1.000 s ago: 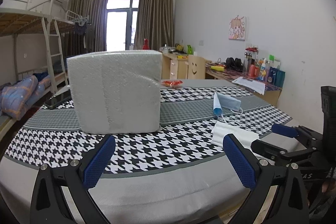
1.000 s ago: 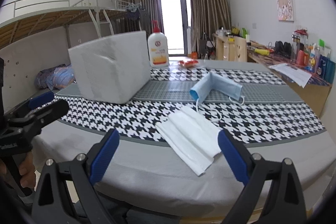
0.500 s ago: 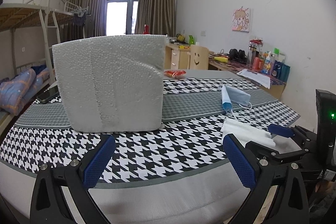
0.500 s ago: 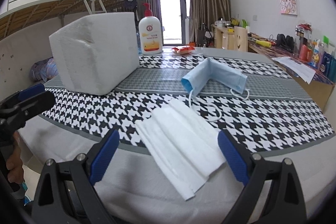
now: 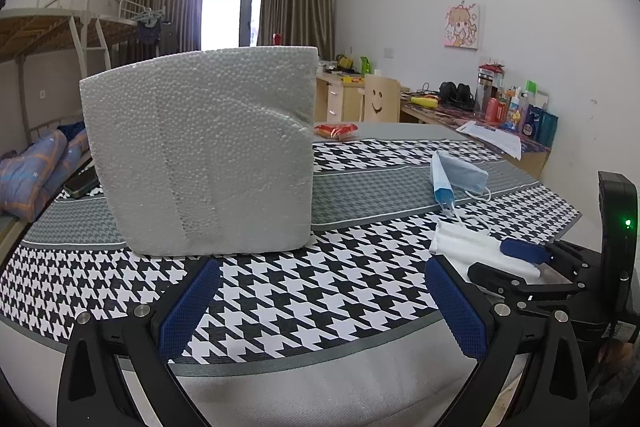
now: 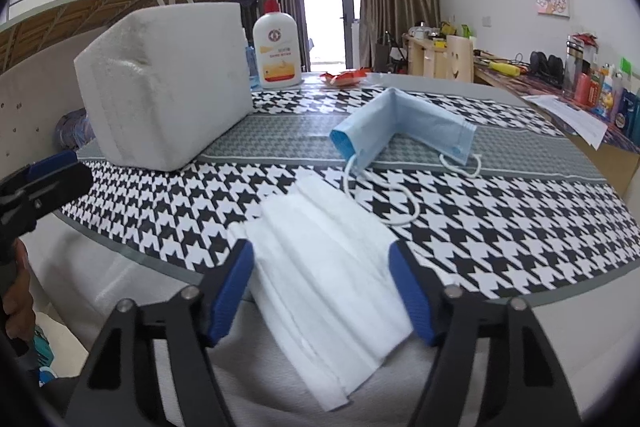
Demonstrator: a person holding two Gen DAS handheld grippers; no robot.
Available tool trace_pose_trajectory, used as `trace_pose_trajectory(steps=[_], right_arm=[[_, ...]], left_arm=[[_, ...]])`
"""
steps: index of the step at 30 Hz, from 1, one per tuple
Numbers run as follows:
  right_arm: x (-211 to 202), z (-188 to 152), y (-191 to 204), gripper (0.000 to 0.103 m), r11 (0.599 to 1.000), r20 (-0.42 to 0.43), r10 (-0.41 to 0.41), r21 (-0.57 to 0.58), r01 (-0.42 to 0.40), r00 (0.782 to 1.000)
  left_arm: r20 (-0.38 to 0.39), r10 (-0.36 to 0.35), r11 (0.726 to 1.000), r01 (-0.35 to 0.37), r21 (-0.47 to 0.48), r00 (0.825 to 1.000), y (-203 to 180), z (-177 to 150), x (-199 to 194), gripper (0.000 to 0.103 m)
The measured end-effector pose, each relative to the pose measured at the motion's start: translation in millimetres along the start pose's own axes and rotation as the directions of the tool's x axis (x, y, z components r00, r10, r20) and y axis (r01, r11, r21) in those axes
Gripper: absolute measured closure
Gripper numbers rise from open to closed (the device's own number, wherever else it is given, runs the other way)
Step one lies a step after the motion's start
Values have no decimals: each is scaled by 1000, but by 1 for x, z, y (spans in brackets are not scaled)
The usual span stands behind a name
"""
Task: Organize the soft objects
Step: 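Reach down and grasp the white folded tissue with the right tool, then lift the white tissue with right tool while left tool reaches toward the blue mask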
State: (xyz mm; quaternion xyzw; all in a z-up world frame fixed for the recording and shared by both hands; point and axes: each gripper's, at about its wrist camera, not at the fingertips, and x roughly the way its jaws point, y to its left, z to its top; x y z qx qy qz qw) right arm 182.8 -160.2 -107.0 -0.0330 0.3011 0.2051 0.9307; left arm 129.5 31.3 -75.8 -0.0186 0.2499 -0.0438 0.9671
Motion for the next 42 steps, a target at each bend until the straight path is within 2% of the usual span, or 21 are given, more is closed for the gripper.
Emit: trace_pose_trajectory(steps=[3, 5, 9, 14, 16, 24, 34, 42], right_arm=[[0, -1, -2, 38, 1000, 5, -9, -9, 9, 1000], [0, -1, -2, 47, 999, -3, -31, -17, 31, 1000], [-5, -4, -1, 57, 999, -5, -41, -26, 41, 999], [-10, -8, 0, 87, 997, -15, -68, -35, 67, 998], [-10, -7, -3, 92, 998, -22, -64, -24, 64, 998], [-30, -1, -14, 93, 998, 24, -53, 25, 53, 998], [-60, 2, -40, 93, 989, 82, -123, 91, 115, 989], [-78, -5, -64, 93, 975, 90, -180, 147, 165, 980]], left_arm=[[-3, -2, 1000, 2, 4, 1000, -2, 1, 1, 1], [-6, -4, 1000, 4, 8, 1000, -5, 3, 3, 1], [-4, -4, 1000, 4, 8, 1000, -6, 2, 2, 1], [-7, -3, 1000, 3, 11, 1000, -10, 4, 2, 1], [1, -2, 1000, 2, 15, 1000, -12, 6, 0, 1], [15, -22, 999, 22, 35, 1000, -26, 16, 2, 1], [15, -97, 991, 95, 96, 995, -65, 35, 18, 1], [-6, -154, 980, 154, 130, 988, -96, 52, 42, 1]])
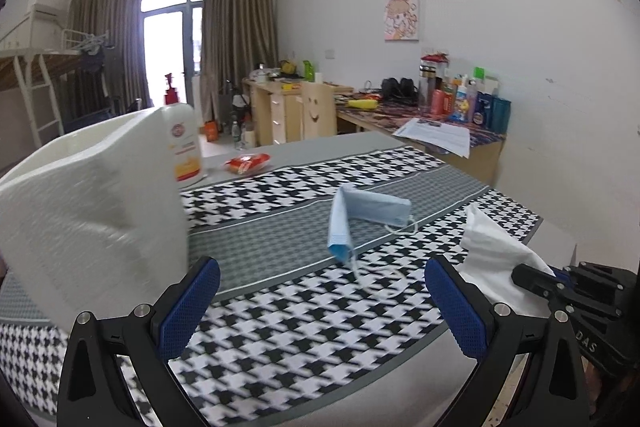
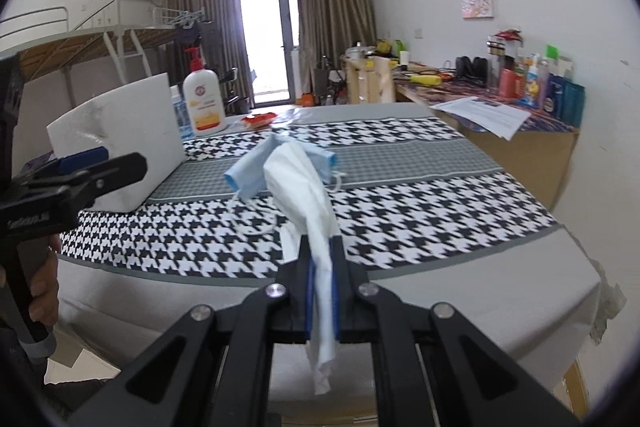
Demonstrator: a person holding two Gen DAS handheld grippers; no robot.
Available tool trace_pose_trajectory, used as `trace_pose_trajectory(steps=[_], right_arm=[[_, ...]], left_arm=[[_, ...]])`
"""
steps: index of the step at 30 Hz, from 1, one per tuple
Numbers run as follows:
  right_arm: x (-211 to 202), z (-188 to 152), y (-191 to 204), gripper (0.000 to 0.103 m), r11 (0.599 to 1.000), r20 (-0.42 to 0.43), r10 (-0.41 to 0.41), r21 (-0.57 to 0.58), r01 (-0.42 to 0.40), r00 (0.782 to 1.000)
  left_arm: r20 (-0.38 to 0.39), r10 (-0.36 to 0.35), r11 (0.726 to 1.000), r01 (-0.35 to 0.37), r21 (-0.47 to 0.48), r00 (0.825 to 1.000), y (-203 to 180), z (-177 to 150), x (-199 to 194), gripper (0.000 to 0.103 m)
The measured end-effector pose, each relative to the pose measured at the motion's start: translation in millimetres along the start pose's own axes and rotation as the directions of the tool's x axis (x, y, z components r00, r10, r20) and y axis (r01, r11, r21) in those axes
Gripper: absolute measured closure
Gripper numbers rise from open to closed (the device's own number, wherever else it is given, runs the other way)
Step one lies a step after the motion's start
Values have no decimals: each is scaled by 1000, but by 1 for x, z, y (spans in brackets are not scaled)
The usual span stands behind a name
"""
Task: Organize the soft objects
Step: 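Lift the white tissue with right tool while left tool reaches toward the blue mask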
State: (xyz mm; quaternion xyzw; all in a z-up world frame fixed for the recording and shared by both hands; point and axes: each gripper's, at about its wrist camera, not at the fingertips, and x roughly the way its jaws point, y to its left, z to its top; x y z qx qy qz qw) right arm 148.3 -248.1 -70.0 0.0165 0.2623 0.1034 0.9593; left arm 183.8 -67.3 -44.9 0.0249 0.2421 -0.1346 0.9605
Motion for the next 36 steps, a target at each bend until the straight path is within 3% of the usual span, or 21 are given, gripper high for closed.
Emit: trace_pose_trajectory(steps=[9, 23, 32, 36], right_arm=[[-4, -1, -25, 93, 997, 1, -56, 48, 56, 998], [-3, -1, -54, 93, 990, -7, -100, 99, 100, 995], [7, 1, -61, 93, 989, -18, -93, 115, 95, 995], [10, -1, -61, 93, 989, -25, -85, 118, 87, 996]], left_arm=[[-40, -59, 998, 60, 30, 997, -20, 13, 29, 1], [-151, -65, 998, 68, 18, 986, -29, 23, 83, 2], [-230, -43, 999, 48, 15, 972, -25, 26, 115, 15], [-267, -39, 999, 45, 14, 963, -24, 27, 129, 29]])
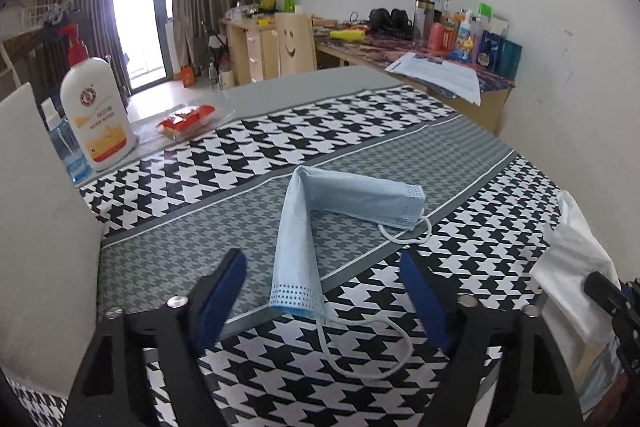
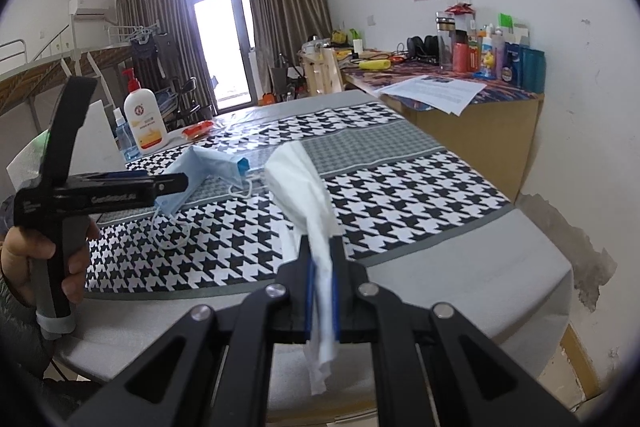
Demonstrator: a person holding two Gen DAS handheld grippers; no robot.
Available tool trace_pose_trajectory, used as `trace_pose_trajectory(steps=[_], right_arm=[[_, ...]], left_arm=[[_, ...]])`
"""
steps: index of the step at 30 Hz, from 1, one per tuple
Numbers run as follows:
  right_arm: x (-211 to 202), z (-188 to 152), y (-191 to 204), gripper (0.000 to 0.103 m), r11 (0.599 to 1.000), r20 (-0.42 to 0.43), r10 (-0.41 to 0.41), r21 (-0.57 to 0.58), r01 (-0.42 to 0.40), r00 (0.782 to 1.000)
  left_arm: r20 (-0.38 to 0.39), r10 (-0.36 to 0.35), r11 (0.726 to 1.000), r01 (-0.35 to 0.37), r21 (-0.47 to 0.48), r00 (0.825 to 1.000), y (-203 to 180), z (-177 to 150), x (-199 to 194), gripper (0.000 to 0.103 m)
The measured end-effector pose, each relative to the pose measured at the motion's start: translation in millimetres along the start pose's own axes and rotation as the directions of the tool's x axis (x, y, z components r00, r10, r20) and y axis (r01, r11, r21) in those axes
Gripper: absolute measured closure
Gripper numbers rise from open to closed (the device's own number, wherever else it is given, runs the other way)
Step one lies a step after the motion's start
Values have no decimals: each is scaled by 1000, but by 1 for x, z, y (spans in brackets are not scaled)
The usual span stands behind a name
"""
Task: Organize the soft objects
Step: 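Lift the white tissue with right tool while left tool reaches toward the blue mask, then grasp the blue face mask with the left tool and lift it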
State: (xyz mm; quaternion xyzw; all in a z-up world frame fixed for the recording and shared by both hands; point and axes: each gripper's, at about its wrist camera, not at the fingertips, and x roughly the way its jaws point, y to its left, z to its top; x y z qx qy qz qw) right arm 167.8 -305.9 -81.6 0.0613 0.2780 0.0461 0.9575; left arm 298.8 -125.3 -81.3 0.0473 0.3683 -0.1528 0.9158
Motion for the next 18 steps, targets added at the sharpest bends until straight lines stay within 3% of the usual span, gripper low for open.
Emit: trace_pose_trajectory(steps=[6, 16, 18], right_arm=[[1, -1, 0, 93, 1000, -1, 3, 0, -3, 1000], [0, -2, 1, 93, 1000, 1, 12, -1, -12, 1000], [-1, -4, 4, 93, 1000, 0, 15, -2, -15, 1000]], left_arm=[[-37, 23, 1000, -23, 10, 999, 2, 3, 13, 46], [-98, 7, 999, -11, -35, 995, 12, 0, 29, 91], [-91, -3, 999, 0, -42, 996, 13, 0, 29, 92]])
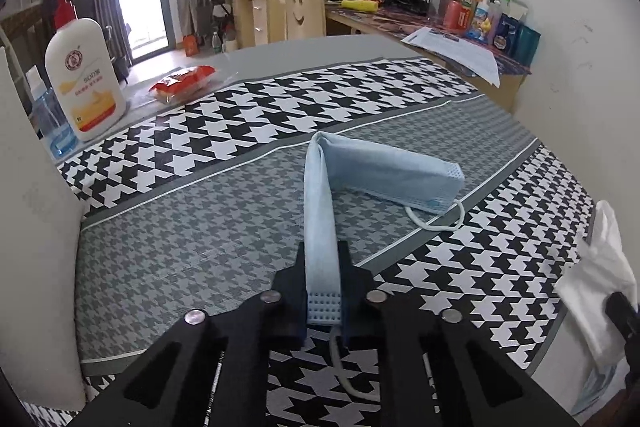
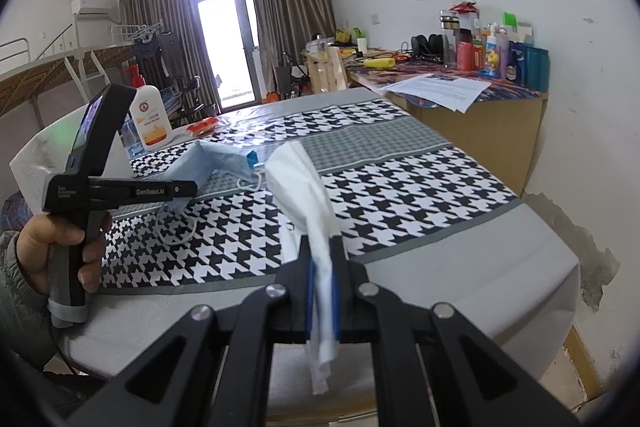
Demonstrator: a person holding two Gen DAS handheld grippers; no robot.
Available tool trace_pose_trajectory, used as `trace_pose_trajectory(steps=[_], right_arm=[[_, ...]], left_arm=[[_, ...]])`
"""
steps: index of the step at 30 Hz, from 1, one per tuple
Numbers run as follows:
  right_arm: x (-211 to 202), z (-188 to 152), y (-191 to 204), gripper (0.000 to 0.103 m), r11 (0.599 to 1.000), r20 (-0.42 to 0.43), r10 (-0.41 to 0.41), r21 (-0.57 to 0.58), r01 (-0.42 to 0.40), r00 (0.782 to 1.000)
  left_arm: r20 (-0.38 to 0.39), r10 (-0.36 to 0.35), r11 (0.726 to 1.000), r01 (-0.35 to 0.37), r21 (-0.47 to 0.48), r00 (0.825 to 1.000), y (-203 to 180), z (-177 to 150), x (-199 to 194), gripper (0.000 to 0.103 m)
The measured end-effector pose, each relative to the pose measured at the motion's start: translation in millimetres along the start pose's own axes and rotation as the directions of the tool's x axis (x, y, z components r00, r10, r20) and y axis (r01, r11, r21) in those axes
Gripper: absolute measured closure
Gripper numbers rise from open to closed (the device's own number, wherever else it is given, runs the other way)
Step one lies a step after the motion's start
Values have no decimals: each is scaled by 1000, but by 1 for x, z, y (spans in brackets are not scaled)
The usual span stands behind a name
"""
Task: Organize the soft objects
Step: 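Grasp the blue face mask with the left tool and lift it, then carry the mask with left tool while right tool carries tissue over the foam box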
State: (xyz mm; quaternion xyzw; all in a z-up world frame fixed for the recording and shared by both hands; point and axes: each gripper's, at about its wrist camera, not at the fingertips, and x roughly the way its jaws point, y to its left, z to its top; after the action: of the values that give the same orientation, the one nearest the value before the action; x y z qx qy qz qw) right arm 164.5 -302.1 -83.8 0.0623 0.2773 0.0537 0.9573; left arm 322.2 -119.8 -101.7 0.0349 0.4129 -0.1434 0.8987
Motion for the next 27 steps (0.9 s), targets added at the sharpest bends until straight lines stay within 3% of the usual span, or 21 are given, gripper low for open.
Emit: trace_pose_trajectory(steps=[14, 27], right_arm=[[-13, 2, 4, 93, 1000, 26, -11, -5, 11, 1000], [-33, 13, 28, 93, 998, 82, 38, -46, -34, 996]], left_arm=[[118, -28, 997, 19, 73, 993, -17, -2, -43, 93], [268, 21, 996, -42, 73, 963, -10, -15, -123, 93]])
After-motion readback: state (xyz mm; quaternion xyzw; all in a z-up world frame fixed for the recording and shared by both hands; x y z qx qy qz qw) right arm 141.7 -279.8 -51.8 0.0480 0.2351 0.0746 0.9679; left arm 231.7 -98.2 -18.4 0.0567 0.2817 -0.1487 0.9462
